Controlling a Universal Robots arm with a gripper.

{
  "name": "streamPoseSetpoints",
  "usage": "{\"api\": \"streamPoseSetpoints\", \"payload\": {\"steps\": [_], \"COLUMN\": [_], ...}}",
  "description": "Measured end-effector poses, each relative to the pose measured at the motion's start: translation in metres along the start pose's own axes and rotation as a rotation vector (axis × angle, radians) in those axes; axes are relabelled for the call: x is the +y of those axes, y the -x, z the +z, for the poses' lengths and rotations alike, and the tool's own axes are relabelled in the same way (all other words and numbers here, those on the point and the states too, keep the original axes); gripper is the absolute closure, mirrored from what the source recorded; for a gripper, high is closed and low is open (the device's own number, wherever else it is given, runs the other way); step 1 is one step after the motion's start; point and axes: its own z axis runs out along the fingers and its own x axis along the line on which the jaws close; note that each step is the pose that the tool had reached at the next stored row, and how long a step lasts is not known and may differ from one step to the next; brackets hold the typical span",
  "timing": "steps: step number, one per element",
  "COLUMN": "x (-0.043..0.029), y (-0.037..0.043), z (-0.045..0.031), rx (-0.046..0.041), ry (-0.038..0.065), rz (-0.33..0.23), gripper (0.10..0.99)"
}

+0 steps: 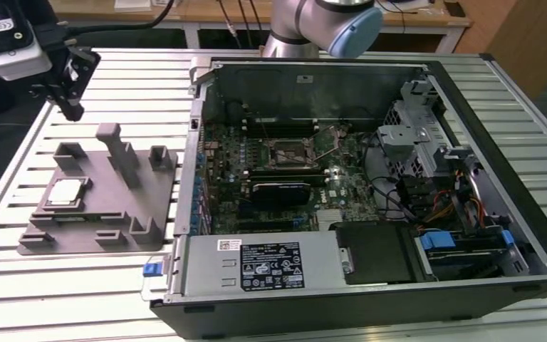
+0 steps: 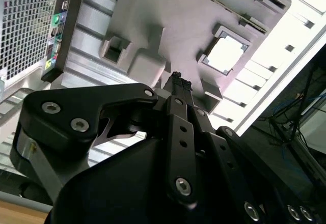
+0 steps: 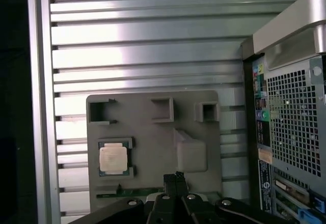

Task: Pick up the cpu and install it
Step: 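Reach for the cpu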

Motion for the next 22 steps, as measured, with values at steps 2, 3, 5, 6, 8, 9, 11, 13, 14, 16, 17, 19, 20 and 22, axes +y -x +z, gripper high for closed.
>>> {"api": "streamPoseSetpoints", "payload": {"steps": [2, 3, 5, 6, 8, 9, 11, 13, 14, 16, 17, 19, 20, 22], "x": [-0.0004, -0.0006, -0.001, -0.0012, -0.0016, -0.0017, -0.002, -0.0023, -0.0024, -0.0026, -0.0027, -0.0029, -0.003, -0.0031], "y": [-0.0044, -0.0066, -0.011, -0.0131, -0.0169, -0.0187, -0.022, -0.0247, -0.0258, -0.0271, -0.0277, -0.0289, -0.0296, -0.0307], "z": [0.0025, 0.0037, 0.0062, 0.0074, 0.0097, 0.0108, 0.0131, 0.0155, 0.0167, 0.0191, 0.0203, 0.0229, 0.0243, 0.0269], "rx": [-0.0001, -0.0001, -0.0002, -0.0002, -0.0001, -0.0001, 0.0004, 0.0008, 0.0013, 0.003, 0.004, 0.0059, 0.0068, 0.0087], "ry": [-0.001, -0.001, -0.002, -0.002, -0.002, -0.002, -0.003, -0.003, -0.003, -0.003, -0.003, -0.004, -0.004, -0.004], "rz": [0.0, 0.0, 0.0, 0.0, 0.0, 0.0, 0.0, 0.0, 0.0, 0.0, 0.0, 0.0, 0.0, 0.0], "gripper": [0.98, 0.98, 0.98, 0.98, 0.98, 0.98, 0.98, 0.98, 0.98, 0.98, 0.98, 0.98, 0.98, 0.98]}}
